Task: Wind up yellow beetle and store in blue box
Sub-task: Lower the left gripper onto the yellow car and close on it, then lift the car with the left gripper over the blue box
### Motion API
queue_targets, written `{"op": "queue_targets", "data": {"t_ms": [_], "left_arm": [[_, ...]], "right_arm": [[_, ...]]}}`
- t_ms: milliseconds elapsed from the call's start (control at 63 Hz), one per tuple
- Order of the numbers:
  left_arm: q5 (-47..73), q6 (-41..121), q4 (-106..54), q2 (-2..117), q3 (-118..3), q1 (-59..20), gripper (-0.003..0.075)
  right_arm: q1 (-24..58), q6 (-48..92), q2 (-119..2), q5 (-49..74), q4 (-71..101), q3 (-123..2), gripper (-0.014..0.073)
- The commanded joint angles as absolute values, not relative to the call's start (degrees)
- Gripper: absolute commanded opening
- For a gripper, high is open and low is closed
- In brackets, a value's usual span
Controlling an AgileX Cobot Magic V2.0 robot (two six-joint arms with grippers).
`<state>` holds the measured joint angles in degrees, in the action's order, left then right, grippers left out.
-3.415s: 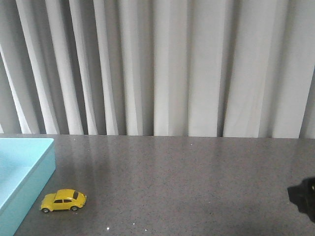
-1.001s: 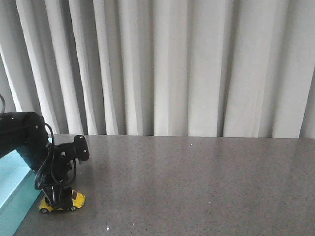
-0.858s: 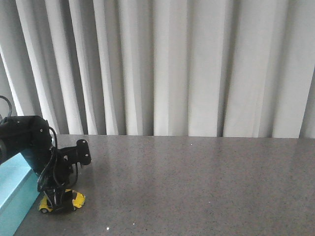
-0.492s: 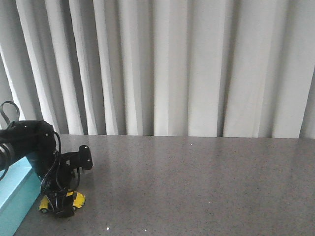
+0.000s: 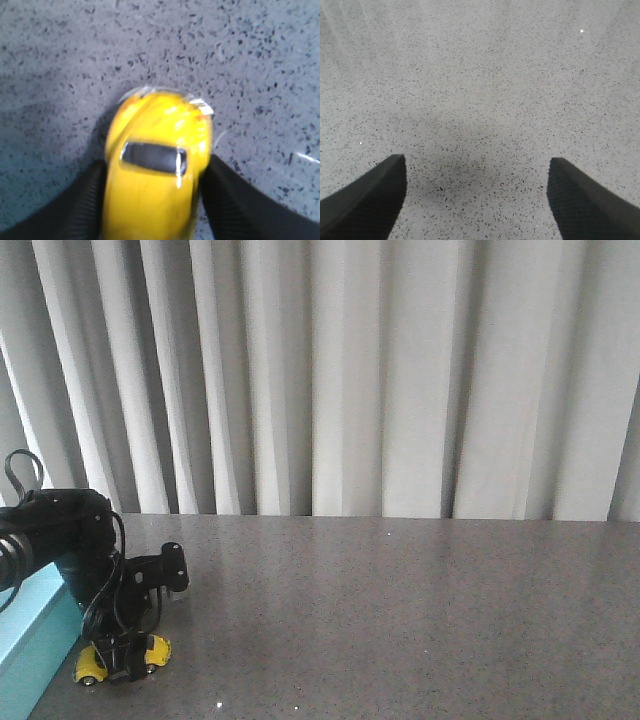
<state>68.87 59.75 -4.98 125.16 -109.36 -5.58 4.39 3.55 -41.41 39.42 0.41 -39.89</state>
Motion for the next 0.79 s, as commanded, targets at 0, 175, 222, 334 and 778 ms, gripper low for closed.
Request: {"op": "queue_targets", "data": {"t_ms": [0, 175, 222, 334, 778], "left_arm": [[68.82, 59.74, -5.87, 121.69, -110.99, -5.79, 0.0272], [68.71, 59.68, -7.89, 120.73, -111.05, -5.85, 0.0231], [68.81, 59.56, -9.19, 120.41, -111.64, -5.85, 0.0232], [70.01, 58.39, -13.58, 119.09, -114.75, -5.89, 0.0234], [71.64, 38.12, -9.92, 109.4, -126.26, -5.78, 0.0236]], "right_arm": [[4.28, 3.55, -41.35, 35.76, 0.0, -41.52, 0.0561], [4.28, 3.55, -41.35, 35.76, 0.0, -41.52, 0.0561], [4.28, 3.55, -41.35, 35.76, 0.0, -41.52, 0.0561], [4.28, 3.55, -41.35, 35.76, 0.0, -41.52, 0.0561], [4.28, 3.55, -41.35, 35.76, 0.0, -41.52, 0.0561]]}}
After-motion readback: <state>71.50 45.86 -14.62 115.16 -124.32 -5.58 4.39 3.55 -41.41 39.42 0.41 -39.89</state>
